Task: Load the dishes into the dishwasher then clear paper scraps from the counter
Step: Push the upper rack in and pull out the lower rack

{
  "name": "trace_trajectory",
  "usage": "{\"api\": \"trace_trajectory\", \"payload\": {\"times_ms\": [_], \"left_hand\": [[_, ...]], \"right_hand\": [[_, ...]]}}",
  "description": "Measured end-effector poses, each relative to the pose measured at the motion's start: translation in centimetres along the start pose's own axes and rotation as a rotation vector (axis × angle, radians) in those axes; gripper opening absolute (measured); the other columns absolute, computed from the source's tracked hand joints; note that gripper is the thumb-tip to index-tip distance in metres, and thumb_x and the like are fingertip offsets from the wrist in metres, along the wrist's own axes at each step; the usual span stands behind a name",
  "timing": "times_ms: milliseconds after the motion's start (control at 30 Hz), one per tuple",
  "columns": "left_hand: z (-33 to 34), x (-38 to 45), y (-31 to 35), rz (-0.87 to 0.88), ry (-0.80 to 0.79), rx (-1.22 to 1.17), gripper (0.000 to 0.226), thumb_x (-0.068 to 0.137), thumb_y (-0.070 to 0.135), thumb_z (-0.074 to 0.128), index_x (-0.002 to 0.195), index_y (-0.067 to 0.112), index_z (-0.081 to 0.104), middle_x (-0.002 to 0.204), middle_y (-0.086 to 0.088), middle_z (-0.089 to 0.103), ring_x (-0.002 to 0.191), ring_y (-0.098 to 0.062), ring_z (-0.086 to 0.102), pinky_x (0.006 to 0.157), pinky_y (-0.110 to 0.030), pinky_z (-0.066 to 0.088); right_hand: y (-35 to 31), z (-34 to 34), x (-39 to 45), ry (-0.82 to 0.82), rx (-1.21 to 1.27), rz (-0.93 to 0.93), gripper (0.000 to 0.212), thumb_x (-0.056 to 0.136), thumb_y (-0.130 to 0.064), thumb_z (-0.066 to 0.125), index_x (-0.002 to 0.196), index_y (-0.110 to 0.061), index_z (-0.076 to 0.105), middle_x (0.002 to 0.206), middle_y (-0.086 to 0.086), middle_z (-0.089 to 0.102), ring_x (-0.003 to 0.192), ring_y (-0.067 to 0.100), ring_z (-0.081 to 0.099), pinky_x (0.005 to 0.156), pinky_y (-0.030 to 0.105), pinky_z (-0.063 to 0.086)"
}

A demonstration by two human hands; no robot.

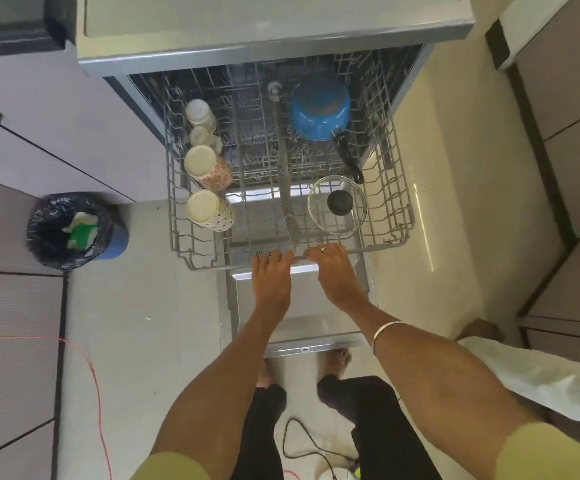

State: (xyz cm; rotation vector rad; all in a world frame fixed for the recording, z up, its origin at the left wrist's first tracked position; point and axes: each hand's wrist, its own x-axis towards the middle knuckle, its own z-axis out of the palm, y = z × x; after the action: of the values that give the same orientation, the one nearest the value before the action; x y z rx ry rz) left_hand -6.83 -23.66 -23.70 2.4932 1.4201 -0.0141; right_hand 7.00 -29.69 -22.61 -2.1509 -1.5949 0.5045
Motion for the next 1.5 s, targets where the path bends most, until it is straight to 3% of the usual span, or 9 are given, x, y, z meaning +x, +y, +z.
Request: {"api": "trace_trajectory", "payload": {"times_ms": [167,333,467,600,800,1067,1200,1367,1500], "left_hand": [[0.6,2.7,-1.7,0.057,0.114,-0.005,0.038,0.076,-0.003,0.070,0.108,0.017,0.064,0.108,-0.008,0.063,0.107,-0.031,0.056,0.101,-0.046,0.041],[1.5,5.7,-1.8,0.084,0.223,-0.010,0.016,0.089,0.008,0.054,0.102,0.013,0.059,0.104,-0.011,0.057,0.094,-0.033,0.051,0.092,-0.047,0.043],[2.3,7.8,-2.7,0.110,0.303,-0.018,0.011,0.093,0.010,0.052,0.102,0.013,0.058,0.111,-0.013,0.056,0.100,-0.035,0.050,0.093,-0.047,0.042],[2.5,10.8,-3.7,0.130,0.361,-0.015,0.022,0.091,0.015,0.064,0.113,0.014,0.059,0.126,-0.015,0.056,0.119,-0.039,0.049,0.100,-0.049,0.041],[3.9,15.7,-3.3,0.143,0.511,-0.072,0.042,0.100,0.032,0.044,0.140,0.019,0.041,0.147,-0.012,0.033,0.137,-0.041,0.029,0.112,-0.053,0.024],[4.4,22.5,-5.3,0.194,0.659,-0.084,0.048,0.105,0.043,0.018,0.137,0.018,0.044,0.150,-0.009,0.028,0.139,-0.038,0.025,0.111,-0.053,0.021],[4.7,26.0,-5.4,0.231,0.695,-0.016,0.050,0.104,0.043,0.016,0.143,0.016,0.034,0.156,-0.004,0.017,0.145,-0.033,0.013,0.116,-0.050,0.012],[4.1,30.7,-5.7,0.154,0.735,0.029,0.053,0.103,0.043,0.019,0.145,0.014,0.035,0.152,-0.018,0.034,0.140,-0.040,0.028,0.119,-0.044,0.000],[3.5,33.8,-7.0,0.118,0.711,0.082,0.058,0.103,0.044,0.019,0.151,0.013,0.030,0.157,-0.020,0.027,0.146,-0.039,0.022,0.119,-0.039,-0.008]], "right_hand": [[-0.3,0.0,2.7,0.135,0.003,-0.095,0.044,0.088,-0.016,0.033,0.108,-0.006,0.071,0.103,0.010,0.070,0.101,0.024,0.057,0.092,0.034,0.044],[1.8,0.9,5.5,0.124,-0.106,-0.147,0.049,0.092,-0.007,0.027,0.121,-0.005,0.067,0.123,0.012,0.066,0.124,0.029,0.054,0.110,0.037,0.032],[2.4,1.9,7.6,0.172,-0.140,-0.184,0.051,0.091,0.001,0.028,0.129,-0.005,0.062,0.133,0.010,0.061,0.135,0.027,0.047,0.115,0.041,0.030],[2.8,2.6,10.5,0.253,-0.171,-0.225,0.048,0.095,-0.002,0.033,0.135,-0.007,0.058,0.140,0.008,0.057,0.138,0.026,0.043,0.117,0.040,0.026],[5.0,2.8,15.4,0.398,-0.208,-0.317,0.045,0.095,0.003,0.039,0.135,-0.006,0.058,0.143,0.007,0.054,0.140,0.026,0.041,0.111,0.047,0.035],[5.1,4.6,21.3,0.636,-0.230,-0.386,0.040,0.103,-0.012,0.036,0.136,-0.008,0.057,0.143,0.003,0.054,0.141,0.022,0.040,0.112,0.042,0.033],[5.9,4.6,24.6,0.696,-0.217,-0.358,0.045,0.104,-0.019,0.028,0.138,-0.007,0.054,0.145,0.005,0.051,0.143,0.023,0.036,0.115,0.041,0.028],[6.4,4.8,29.3,0.714,-0.304,-0.352,0.045,0.104,-0.021,0.032,0.145,-0.009,0.045,0.154,0.007,0.040,0.147,0.024,0.027,0.120,0.044,0.020],[4.9,6.2,32.7,0.783,-0.337,-0.217,0.050,0.105,-0.026,0.022,0.151,-0.011,0.034,0.160,0.006,0.027,0.150,0.024,0.017,0.123,0.041,0.009]]}}
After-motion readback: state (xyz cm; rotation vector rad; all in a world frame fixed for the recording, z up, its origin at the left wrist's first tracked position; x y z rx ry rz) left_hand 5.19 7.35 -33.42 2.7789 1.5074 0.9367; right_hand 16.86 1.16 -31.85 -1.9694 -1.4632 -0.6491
